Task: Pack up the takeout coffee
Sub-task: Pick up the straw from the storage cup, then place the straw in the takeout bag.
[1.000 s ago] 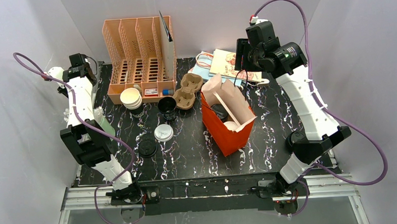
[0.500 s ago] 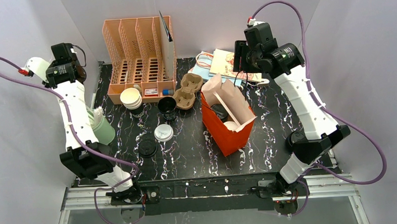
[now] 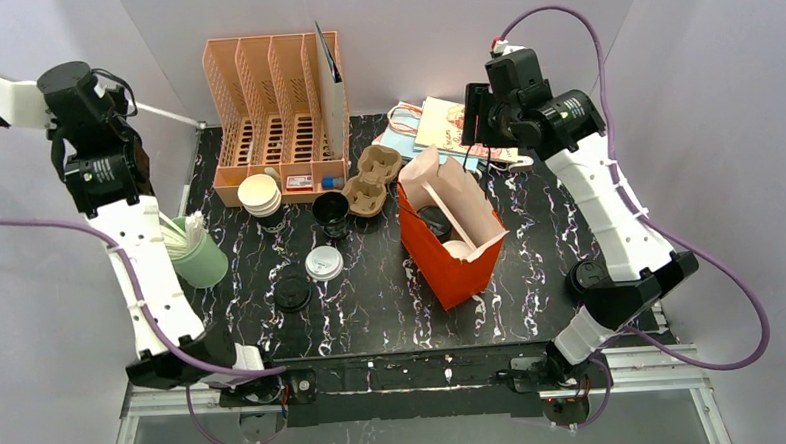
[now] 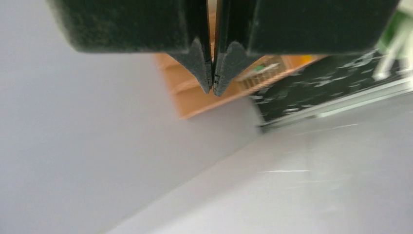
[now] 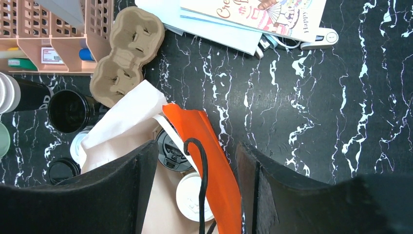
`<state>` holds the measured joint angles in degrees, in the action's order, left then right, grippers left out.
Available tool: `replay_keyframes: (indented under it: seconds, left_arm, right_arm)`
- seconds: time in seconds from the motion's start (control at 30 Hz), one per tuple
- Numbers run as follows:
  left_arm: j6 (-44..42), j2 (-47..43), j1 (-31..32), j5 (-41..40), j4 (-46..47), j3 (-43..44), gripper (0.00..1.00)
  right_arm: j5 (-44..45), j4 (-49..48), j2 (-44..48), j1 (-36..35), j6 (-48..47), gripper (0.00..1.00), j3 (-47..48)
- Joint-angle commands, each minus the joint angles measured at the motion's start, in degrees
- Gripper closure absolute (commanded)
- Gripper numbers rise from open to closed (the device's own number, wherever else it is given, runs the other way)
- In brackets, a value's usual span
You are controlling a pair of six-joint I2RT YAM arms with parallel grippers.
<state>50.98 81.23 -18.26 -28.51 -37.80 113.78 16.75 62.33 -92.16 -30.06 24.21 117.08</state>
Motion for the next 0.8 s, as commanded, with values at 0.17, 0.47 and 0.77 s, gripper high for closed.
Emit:
replay_keyframes:
  seconds: [0.17,0.47,0.77]
  left_arm:
    - [16.55,2.45,3.63,36.68,22.74,-0.65,1.0]
    - [14.26,12.95,32.1,40.24,25.5,6.58,1.0]
    - [12.01,11.06,43.36,48.04,27.42,-1.46,1.0]
  right_arm:
    - [3.01,-4.31,5.26,0.14,0.58,0.31,-1.65]
    - [4.55,-6.92,6.91,0.09,0.27,0.31,-3.66]
    - [6.98,-7.86,8.89,0.11,-0.67,0.31,-4.75]
